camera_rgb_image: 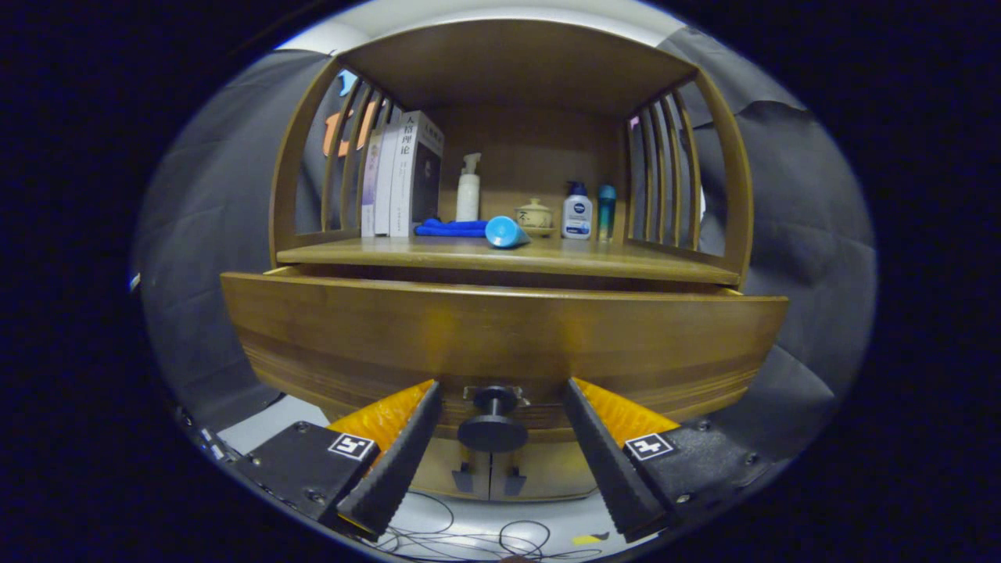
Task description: Pull open the drawer, take out the items inside it, and place them on the countertop above the cabinet.
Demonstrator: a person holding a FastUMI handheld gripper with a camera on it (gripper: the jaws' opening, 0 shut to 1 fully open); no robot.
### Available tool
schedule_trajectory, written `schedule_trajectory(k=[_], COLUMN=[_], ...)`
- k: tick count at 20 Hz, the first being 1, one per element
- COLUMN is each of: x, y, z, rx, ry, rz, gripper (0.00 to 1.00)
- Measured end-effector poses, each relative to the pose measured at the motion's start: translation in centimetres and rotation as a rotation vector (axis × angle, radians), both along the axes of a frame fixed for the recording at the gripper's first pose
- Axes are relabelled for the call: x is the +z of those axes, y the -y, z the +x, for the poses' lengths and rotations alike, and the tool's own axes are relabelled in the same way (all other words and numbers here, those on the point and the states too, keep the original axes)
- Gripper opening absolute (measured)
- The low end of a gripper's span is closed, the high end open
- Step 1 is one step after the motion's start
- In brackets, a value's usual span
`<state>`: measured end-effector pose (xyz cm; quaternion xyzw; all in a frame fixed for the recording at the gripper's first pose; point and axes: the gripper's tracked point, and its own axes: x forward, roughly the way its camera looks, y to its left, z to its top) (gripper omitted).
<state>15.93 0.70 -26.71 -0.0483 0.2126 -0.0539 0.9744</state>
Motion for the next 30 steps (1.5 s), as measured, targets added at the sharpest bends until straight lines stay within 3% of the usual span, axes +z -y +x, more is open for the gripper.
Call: schedule_trajectory(k=[5,13,17,23,30], x=[-0.5,-0.8,-0.8,0.5,6.3], y=[0.4,0.5,0.8,0.3,-2.7], z=[1.9,5.7,5.9,4.6,-1.1], rx=[-0.004,-0.052,-0.058,0.024,0.109], ry=[0.003,-0.013,0.001,0.038,0.118], rz=[-0.050,0.045,-0.003,-0.007,0.013], gripper=[0.99,1.00,0.99,0.99,0.99])
